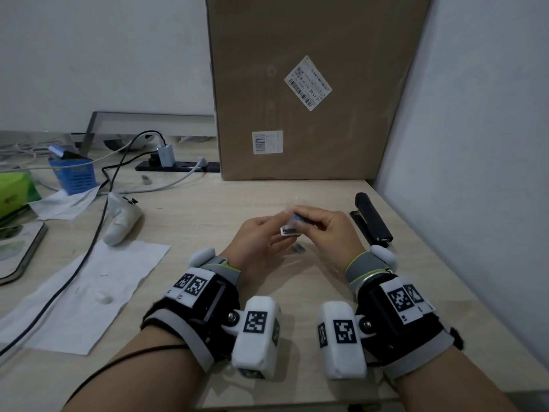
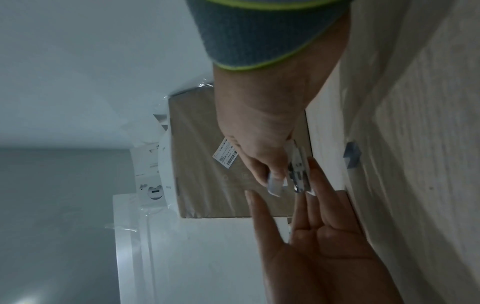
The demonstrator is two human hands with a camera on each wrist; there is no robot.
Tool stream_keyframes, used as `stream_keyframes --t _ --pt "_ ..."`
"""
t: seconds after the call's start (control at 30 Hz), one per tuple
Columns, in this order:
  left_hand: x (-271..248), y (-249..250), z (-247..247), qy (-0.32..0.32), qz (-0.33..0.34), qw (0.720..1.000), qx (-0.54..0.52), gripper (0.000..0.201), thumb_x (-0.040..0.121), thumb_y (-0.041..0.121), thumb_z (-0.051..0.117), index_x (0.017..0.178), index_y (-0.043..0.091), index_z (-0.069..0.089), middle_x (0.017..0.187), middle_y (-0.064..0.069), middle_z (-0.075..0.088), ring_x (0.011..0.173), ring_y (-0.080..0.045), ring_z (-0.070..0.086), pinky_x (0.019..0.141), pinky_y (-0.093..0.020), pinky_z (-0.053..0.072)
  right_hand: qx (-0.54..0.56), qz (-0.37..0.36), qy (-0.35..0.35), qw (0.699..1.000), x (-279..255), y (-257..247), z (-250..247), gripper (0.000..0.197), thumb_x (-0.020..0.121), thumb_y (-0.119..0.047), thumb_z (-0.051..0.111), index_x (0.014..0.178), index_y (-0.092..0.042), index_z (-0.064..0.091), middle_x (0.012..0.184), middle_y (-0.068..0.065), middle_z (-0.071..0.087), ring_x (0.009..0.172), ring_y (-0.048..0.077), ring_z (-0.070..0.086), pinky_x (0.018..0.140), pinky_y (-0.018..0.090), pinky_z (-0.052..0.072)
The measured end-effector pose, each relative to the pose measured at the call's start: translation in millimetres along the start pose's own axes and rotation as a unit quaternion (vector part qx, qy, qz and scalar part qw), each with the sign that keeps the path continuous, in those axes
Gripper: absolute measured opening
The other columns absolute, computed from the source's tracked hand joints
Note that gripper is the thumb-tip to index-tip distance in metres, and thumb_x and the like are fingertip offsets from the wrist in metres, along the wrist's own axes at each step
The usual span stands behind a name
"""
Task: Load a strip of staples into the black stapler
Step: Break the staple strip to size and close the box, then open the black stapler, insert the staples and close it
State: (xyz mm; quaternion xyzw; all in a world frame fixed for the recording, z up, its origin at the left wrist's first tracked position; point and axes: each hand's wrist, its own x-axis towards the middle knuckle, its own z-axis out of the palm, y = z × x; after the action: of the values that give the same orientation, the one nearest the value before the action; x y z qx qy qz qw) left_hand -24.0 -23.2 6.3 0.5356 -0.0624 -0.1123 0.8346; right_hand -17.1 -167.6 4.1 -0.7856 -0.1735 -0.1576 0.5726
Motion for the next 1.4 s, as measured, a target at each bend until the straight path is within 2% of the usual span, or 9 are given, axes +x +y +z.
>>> stream_keyframes --t 0.1,0.27,0.4,0.57,0.83,0.93,1.03,1.13,1.4 --pt "0.6 3.3 -4.0 0.016 -0.045 0.998 -0.029 0.028 0.088 0.015 0.060 0.103 -0.009 0.065 0.089 -0.018 0.071 0.073 -0.021 0.071 0.068 -0.029 0.060 -0.020 -0.001 -0.016 1.000 -0.5 0.9 1.9 0.030 0.080 -0.006 0.068 0.109 -0.013 0.068 0.112 0.001 0.069 0.108 0.005 0.061 0.097 0.015 0.045" --pt "2.9 13.8 -10.9 0.050 -0.105 0.992 -0.054 0.012 0.085 0.003 0.058 0.090 -0.006 0.065 0.076 -0.019 0.072 0.065 -0.023 0.072 0.055 -0.025 0.057 -0.085 0.000 -0.003 0.996 -1.2 3.1 -1.0 0.027 0.078 -0.012 0.071 0.105 -0.016 0.071 0.107 0.002 0.072 0.102 0.005 0.062 0.094 0.015 0.045" --pt "3.3 13.1 -10.8 0.065 -0.100 0.992 -0.039 0.010 0.084 0.000 0.058 0.088 -0.006 0.064 0.085 -0.022 0.068 0.061 -0.022 0.071 0.054 -0.022 0.057 -0.113 0.006 -0.011 0.993 -1.7 1.9 -0.6 0.027 0.077 -0.012 0.071 0.104 -0.013 0.071 0.105 0.005 0.073 0.100 0.008 0.062 0.096 0.022 0.044" --pt "2.3 15.9 -10.8 0.067 -0.114 0.991 -0.034 0.014 0.086 0.001 0.058 0.096 -0.008 0.062 0.088 -0.023 0.065 0.059 -0.021 0.070 0.048 -0.020 0.054 -0.128 -0.001 -0.024 0.992 -1.9 0.8 -1.1 0.027 0.078 -0.009 0.069 0.105 -0.010 0.070 0.104 0.007 0.072 0.095 0.004 0.060 0.083 -0.001 0.039" --pt "4.9 15.6 -13.2 0.060 -0.105 0.992 -0.023 0.014 0.086 0.004 0.060 0.091 -0.008 0.064 0.076 -0.018 0.070 0.057 -0.018 0.071 0.053 -0.017 0.057 -0.148 -0.002 -0.034 0.988 0.2 2.5 -2.7 0.029 0.078 -0.009 0.069 0.108 -0.010 0.069 0.107 0.007 0.072 0.097 0.005 0.060 0.085 0.002 0.041" --pt "4.1 12.9 -12.9 0.032 -0.079 0.996 -0.004 0.024 0.087 0.017 0.062 0.096 -0.005 0.066 0.087 -0.016 0.071 0.070 -0.018 0.072 0.062 -0.020 0.059 -0.153 -0.004 -0.016 0.988 -0.3 -0.1 -3.6 0.027 0.076 -0.012 0.071 0.104 -0.012 0.070 0.102 0.003 0.073 0.092 0.007 0.062 0.091 0.020 0.046" --pt "5.9 10.8 -9.5 0.067 -0.052 0.996 0.005 0.034 0.089 0.026 0.060 0.109 -0.002 0.059 0.108 -0.016 0.066 0.088 -0.020 0.068 0.069 -0.024 0.060 -0.185 0.018 0.055 0.981 0.5 0.9 -7.8 0.024 0.074 -0.021 0.073 0.098 -0.014 0.071 0.094 0.001 0.073 0.082 0.008 0.061 0.080 0.022 0.047" --pt "9.3 9.8 -8.4 0.127 -0.024 0.992 0.002 0.040 0.090 0.021 0.059 0.120 -0.004 0.052 0.116 -0.017 0.061 0.091 -0.020 0.065 0.062 -0.021 0.059 -0.249 0.090 0.138 0.954 2.1 5.1 -14.9 0.026 0.072 -0.034 0.073 0.091 -0.016 0.071 0.087 0.001 0.073 0.080 0.015 0.065 0.072 0.026 0.048" --pt "10.0 9.0 -9.9 0.137 -0.013 0.990 0.031 0.010 0.090 0.011 0.055 0.095 0.003 0.060 0.094 -0.010 0.064 0.082 -0.016 0.063 0.069 -0.021 0.053 -0.364 0.196 0.108 0.904 4.6 12.3 -20.1 0.020 0.075 -0.032 0.067 0.087 -0.016 0.064 0.088 0.006 0.071 0.081 0.026 0.063 0.065 0.030 0.046"
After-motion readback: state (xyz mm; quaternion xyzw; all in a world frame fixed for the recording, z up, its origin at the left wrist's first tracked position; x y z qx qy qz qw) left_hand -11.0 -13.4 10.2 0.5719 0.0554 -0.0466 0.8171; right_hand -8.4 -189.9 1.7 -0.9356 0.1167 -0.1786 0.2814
